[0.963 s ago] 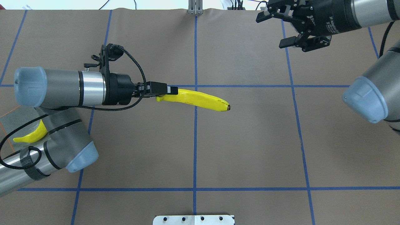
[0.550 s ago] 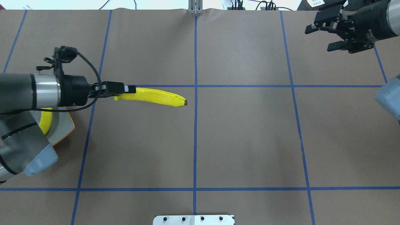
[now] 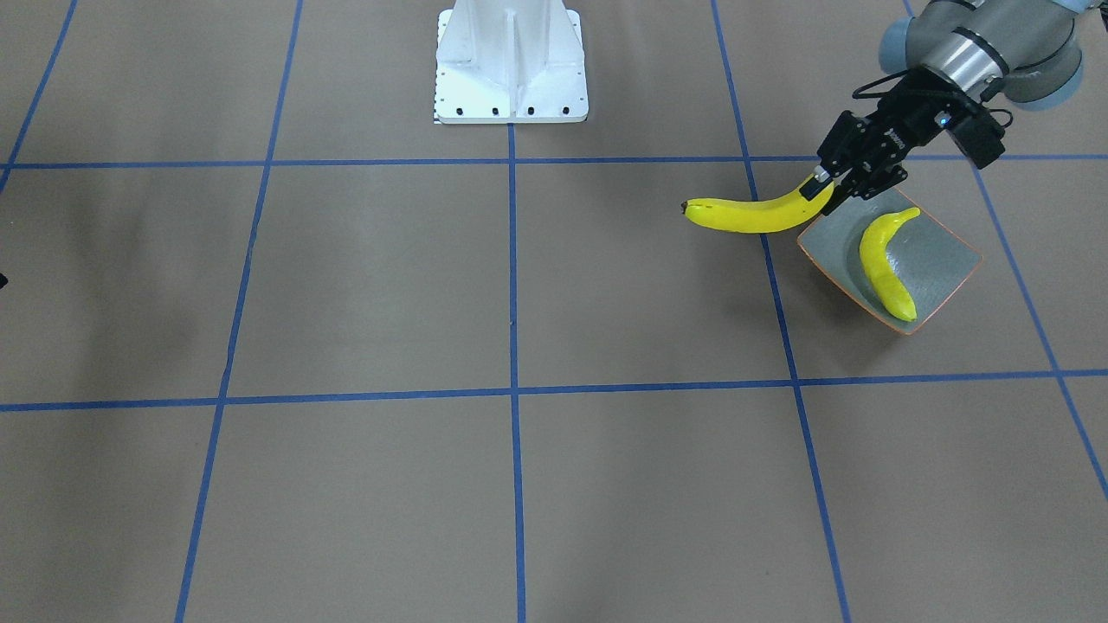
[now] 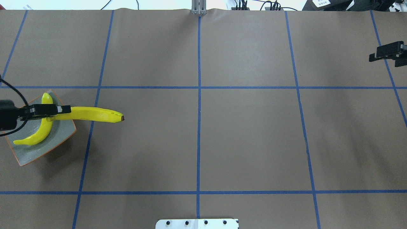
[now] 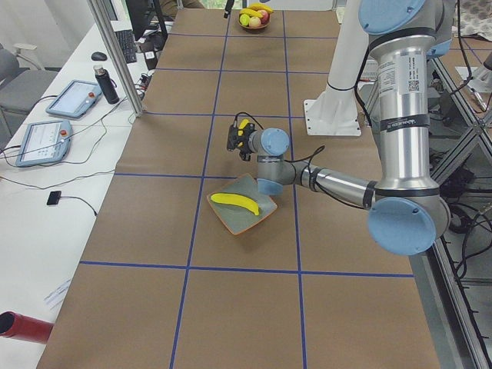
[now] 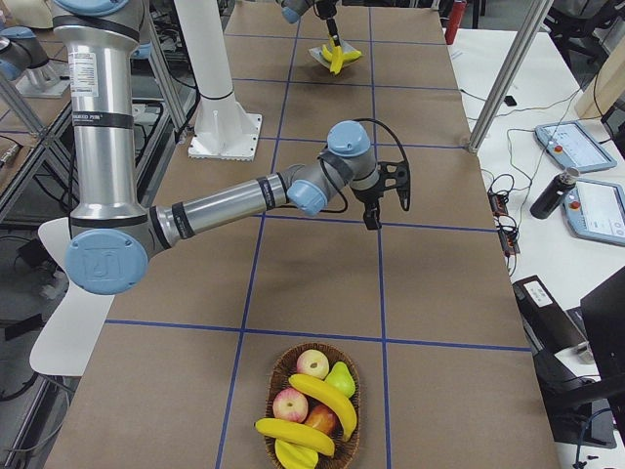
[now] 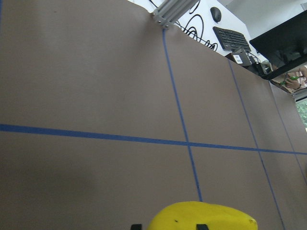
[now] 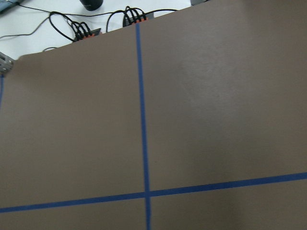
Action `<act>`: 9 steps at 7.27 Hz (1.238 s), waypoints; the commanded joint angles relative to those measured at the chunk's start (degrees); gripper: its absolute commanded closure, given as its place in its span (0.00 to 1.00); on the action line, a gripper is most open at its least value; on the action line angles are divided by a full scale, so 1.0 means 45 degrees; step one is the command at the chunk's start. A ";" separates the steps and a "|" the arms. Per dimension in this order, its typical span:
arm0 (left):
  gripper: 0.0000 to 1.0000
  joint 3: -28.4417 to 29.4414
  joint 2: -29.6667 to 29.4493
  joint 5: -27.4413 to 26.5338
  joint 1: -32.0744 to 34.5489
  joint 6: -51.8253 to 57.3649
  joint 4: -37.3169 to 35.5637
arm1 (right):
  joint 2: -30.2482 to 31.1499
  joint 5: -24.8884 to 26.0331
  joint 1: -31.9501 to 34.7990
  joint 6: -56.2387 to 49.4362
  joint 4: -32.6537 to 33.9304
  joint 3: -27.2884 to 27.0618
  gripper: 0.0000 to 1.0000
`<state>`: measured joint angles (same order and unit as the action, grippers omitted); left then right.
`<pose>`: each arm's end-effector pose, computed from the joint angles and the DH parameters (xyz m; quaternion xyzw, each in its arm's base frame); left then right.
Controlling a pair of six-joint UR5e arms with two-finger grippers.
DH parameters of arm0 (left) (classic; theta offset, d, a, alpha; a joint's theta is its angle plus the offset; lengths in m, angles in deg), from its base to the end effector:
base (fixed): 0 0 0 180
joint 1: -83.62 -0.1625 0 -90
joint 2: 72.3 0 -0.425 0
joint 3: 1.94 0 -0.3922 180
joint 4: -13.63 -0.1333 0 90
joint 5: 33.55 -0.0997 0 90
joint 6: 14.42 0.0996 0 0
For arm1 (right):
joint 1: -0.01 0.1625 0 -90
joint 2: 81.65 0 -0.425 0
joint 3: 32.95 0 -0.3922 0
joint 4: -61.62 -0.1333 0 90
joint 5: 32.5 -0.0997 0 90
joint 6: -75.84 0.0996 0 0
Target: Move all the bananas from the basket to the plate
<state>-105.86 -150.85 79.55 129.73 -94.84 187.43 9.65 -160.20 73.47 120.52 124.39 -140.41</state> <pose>0.2131 -0.3575 0.4686 0.1837 0.6606 -0.0941 0.7219 -0.0711 -0.4938 0.4670 0.1482 -0.4365 0.0979 0.8820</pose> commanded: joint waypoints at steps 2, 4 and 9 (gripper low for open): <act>1.00 0.4109 0.1013 0.0315 0.0339 0.0001 0.4465 | 0.0571 -0.1243 0.1990 -0.4741 -0.0121 0.2113 0.00; 1.00 0.5241 0.0621 0.0218 0.0320 -0.0038 0.5284 | 0.0513 -0.1621 0.2542 -0.5321 -0.0121 0.2415 0.00; 0.00 0.5652 -0.0063 0.0236 0.0339 -0.0057 0.5343 | 0.0376 -0.1797 0.2602 -0.5321 -0.0102 0.2415 0.00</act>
<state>-80.49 -150.71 80.35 131.18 -94.94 211.43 11.45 -168.23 85.12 96.58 123.86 -129.54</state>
